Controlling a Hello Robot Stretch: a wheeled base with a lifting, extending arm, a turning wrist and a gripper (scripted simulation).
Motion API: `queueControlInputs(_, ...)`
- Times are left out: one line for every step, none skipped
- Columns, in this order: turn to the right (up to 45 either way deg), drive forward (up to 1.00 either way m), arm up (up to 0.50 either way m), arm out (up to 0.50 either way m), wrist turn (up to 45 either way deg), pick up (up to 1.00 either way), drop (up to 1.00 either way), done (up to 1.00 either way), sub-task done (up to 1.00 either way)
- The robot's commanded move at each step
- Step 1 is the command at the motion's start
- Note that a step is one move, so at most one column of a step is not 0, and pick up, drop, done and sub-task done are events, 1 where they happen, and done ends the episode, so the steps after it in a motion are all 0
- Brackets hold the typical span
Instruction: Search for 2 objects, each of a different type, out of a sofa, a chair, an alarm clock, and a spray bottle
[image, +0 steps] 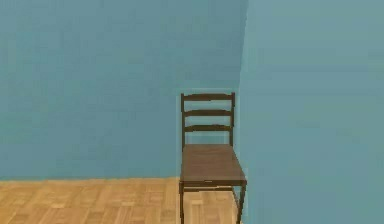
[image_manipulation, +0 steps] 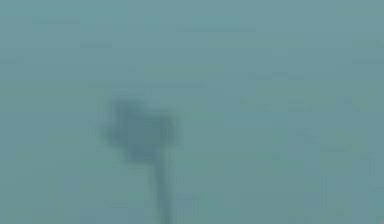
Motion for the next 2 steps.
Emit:
queueControlInputs(6.0, 0.0, 0.0, 0.0, 0.0, 0.0, 0.0, 0.0, 0.0)
queueControlInputs(0.0, 0.15, 0.0, 0.0, 0.0, 0.0, 0.0, 0.0, 0.0)
